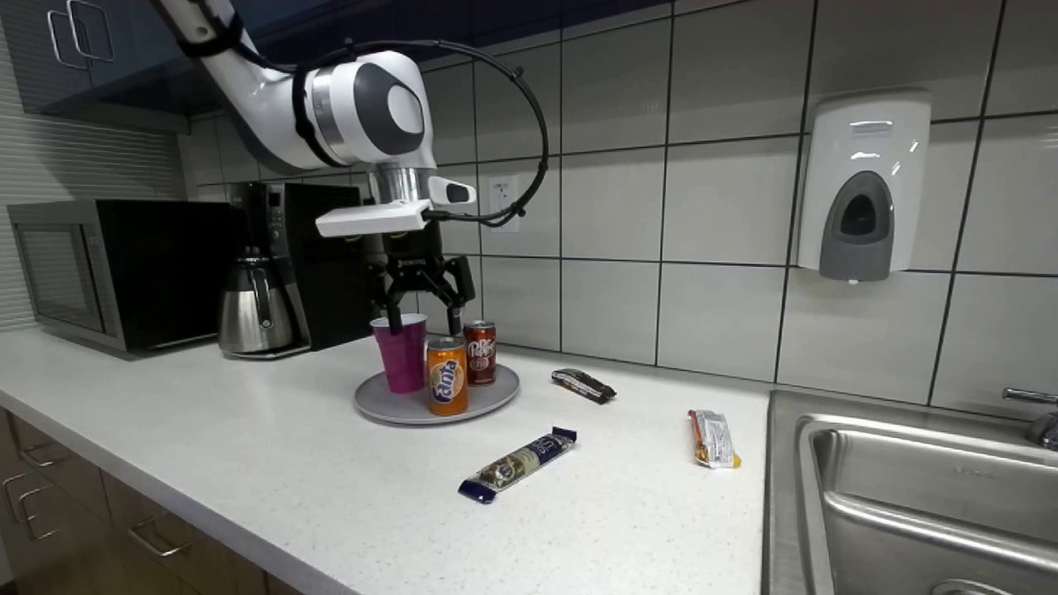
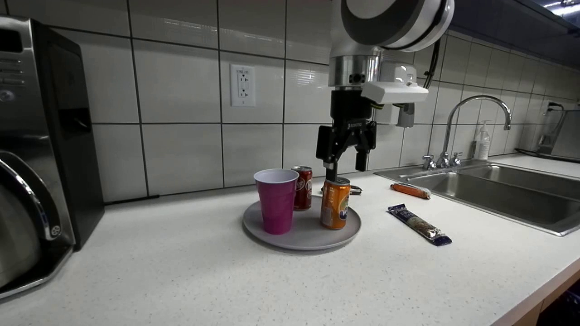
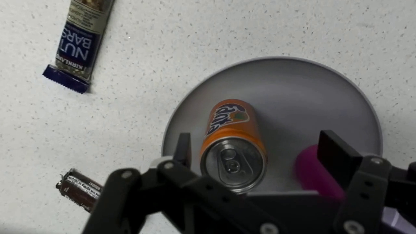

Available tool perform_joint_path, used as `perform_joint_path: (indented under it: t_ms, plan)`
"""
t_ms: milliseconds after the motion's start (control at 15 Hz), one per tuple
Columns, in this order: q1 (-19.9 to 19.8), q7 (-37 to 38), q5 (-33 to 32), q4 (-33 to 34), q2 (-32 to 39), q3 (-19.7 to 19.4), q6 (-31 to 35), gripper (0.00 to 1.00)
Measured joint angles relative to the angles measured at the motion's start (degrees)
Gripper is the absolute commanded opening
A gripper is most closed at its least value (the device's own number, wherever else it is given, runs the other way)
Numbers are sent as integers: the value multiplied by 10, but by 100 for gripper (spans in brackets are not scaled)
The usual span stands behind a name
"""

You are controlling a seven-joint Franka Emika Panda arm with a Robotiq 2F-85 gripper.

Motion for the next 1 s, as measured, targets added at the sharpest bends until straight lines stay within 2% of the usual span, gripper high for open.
perform_joint_path:
  t_ms: [1000]
  plan:
    - [0,-2,0,76,91,-6,-1,100]
